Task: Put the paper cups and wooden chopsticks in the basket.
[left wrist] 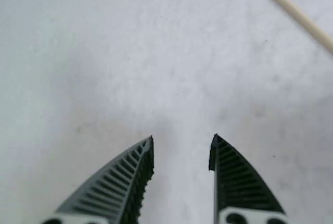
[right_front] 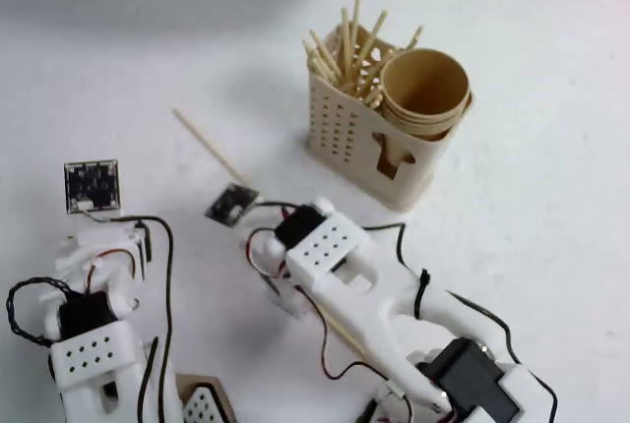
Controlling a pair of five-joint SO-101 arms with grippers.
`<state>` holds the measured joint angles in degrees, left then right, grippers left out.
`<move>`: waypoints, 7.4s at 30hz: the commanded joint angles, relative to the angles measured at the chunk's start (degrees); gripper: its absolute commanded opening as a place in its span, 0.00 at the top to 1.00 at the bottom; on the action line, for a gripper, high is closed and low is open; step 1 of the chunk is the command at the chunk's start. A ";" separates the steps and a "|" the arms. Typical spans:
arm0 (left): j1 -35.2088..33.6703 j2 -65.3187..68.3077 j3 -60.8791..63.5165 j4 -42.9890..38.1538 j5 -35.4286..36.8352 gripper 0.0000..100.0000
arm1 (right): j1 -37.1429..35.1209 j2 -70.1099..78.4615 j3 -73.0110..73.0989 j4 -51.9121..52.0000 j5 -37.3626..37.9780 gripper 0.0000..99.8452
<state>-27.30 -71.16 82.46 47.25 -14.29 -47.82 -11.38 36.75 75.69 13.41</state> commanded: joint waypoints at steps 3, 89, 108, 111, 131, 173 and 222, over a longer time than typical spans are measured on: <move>-0.48 -1.10 -0.35 -1.14 -0.53 0.82 | -0.66 -2.59 9.49 -10.24 -0.53 0.86; -0.48 -1.10 0.09 -1.49 -0.53 0.82 | 32.22 -20.44 -11.87 -71.43 -13.19 0.94; -0.48 -1.19 0.09 -1.49 -0.53 0.82 | 26.42 -52.09 2.29 -23.34 -13.10 0.97; -0.48 -1.19 -0.18 -1.49 -0.53 0.82 | 25.27 -56.04 12.92 -25.01 -13.01 0.97; 7.96 16.57 -35.16 23.74 0.00 0.77 | 27.56 -73.54 41.85 -42.68 -13.01 0.97; 24.92 114.86 -107.78 31.56 31.56 0.94 | 27.38 -76.97 43.60 -42.59 -9.67 0.97; 42.59 85.93 -155.08 28.84 22.68 0.98 | 17.10 -76.97 44.04 -33.98 -3.69 0.97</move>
<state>10.24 17.98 -69.98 84.44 8.66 -29.63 -87.60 80.53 41.58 8.84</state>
